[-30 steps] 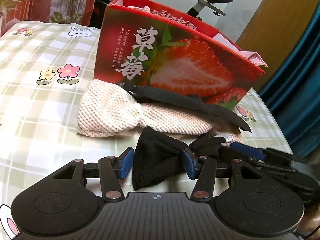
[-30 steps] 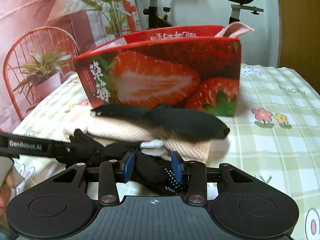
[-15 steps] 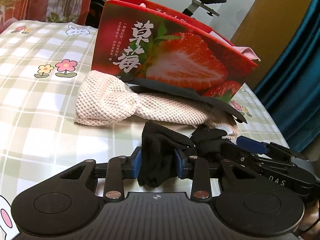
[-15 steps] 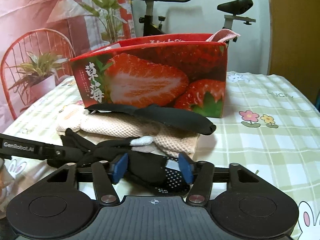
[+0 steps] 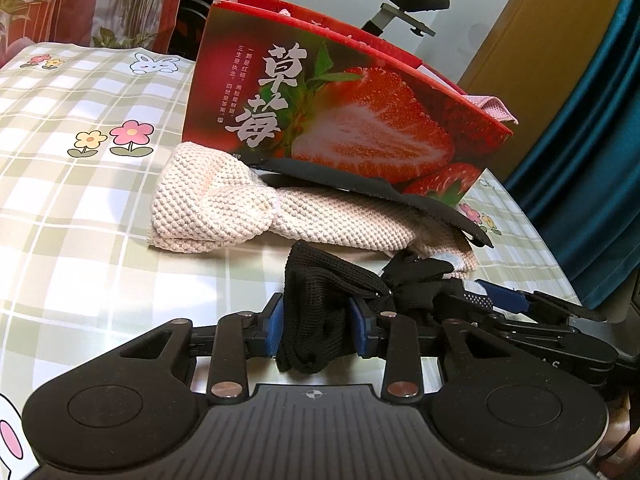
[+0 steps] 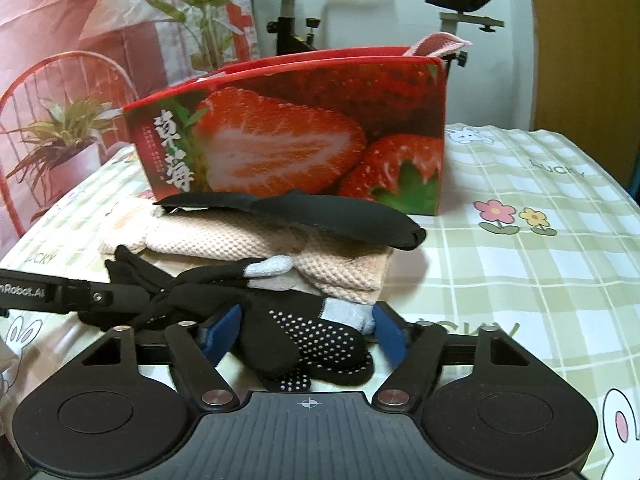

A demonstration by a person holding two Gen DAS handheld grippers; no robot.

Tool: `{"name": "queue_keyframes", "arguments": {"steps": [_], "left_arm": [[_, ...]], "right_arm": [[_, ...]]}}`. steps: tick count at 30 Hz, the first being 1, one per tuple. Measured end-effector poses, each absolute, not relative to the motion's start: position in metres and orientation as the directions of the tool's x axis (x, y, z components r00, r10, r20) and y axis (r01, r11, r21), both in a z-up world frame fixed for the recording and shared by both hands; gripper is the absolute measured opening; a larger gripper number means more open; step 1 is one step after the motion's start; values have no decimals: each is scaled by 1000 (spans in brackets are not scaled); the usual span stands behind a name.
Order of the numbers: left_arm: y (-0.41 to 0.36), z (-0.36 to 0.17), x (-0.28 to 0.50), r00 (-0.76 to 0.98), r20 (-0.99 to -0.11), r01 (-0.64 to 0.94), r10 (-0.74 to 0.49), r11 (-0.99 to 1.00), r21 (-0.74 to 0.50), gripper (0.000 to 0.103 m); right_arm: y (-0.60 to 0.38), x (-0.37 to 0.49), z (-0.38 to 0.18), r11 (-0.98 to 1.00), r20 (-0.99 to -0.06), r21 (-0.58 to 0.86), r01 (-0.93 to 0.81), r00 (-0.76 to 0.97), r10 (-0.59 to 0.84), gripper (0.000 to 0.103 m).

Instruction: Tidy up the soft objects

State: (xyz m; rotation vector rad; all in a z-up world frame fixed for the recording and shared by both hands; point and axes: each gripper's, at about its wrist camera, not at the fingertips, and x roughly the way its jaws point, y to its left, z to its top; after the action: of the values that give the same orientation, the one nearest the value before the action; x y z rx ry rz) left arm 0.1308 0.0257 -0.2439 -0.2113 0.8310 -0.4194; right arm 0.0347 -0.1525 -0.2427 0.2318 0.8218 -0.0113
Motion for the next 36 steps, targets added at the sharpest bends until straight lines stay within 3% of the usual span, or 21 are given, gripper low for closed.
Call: {"name": "queue_keyframes", "arguments": {"steps": [15,28,31,36], "left_arm": [[25,-244,131,599,-669,277,-439,898,-342,37],[22,-242,129,604,-673,291,-426,905,-312,32],[23,-239,127,610,-661,309,-437,899,-309,24],[29,-216,118,675,-572,343,-465,885,-315,24]], "right_arm": [[-145,35,-241,977,-719,213,24,681,140,34],[-137,34,-240,975,-714,216,-49,673,192,22],[-146,33,-237,964,-702,262,-38,678,217,19],[-153,27,-212,957,-611,282,-68,756,233,18]]}}
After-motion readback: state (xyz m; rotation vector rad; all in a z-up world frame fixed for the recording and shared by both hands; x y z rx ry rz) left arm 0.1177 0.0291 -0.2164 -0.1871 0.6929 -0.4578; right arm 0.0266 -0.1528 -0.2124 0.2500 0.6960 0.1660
